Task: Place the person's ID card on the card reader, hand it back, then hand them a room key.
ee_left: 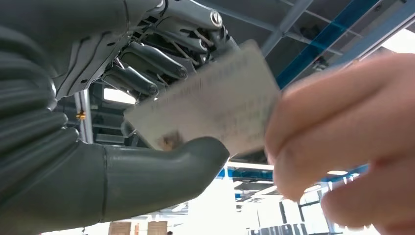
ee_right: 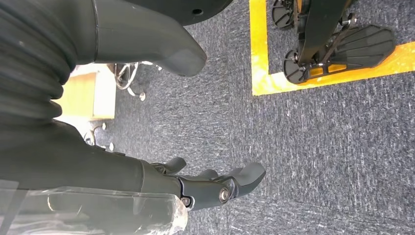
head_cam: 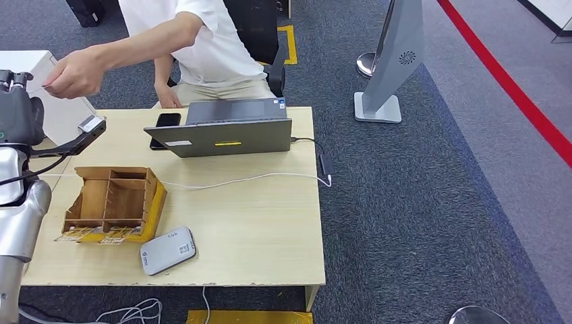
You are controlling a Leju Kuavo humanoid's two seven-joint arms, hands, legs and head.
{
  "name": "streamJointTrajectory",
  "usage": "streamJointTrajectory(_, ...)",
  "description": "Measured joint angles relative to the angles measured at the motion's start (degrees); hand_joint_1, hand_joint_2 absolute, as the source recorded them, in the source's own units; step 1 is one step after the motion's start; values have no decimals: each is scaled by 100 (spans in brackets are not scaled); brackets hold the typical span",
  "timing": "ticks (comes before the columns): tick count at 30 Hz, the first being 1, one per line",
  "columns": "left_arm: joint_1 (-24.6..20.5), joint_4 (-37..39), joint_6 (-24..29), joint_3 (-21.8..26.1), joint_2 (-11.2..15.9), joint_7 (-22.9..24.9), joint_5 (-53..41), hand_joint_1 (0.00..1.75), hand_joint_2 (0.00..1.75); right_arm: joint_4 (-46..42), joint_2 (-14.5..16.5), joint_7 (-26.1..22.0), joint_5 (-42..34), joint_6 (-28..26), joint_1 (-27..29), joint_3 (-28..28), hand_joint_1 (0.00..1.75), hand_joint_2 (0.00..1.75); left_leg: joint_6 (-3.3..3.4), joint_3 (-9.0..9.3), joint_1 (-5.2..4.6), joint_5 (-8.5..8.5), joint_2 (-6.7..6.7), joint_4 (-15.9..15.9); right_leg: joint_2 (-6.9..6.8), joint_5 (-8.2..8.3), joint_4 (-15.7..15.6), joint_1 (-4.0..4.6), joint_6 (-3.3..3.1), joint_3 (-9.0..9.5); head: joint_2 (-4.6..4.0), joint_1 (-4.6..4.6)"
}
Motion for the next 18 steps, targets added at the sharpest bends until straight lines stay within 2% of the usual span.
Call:
streamJointTrajectory(6,138,-84,-8,269,-135,-188,-4,0,175,0,0,-1,37,-2,0,-1,0,175,0,0,0,0,1,0,0,0,0,0,0,-2,0,-1)
streamJointTrajectory(12,372,-397,-150,344,-288,-312,-7,0,175,0,0,-2,24,-12,0,-6,0,175,0,-1,0,0,0,0,0,0,0,0,0,-2,0,-1)
streamJointTrajectory(15,801,-962,-189,365,-470,-627,-4,0,175,0,1,-15,-39,-51,1,-38,0,175,0,-1,-3,-2,2,0,2,-1,-1,-3,1,-2,0,-1)
streamJointTrajectory(18,1562,-1891,-158,335,-680,-799,-5,0,175,0,7,-18,-109,-114,4,-111,0,175,3,-1,-4,-10,15,0,17,-3,-3,-5,4,-6,0,1)
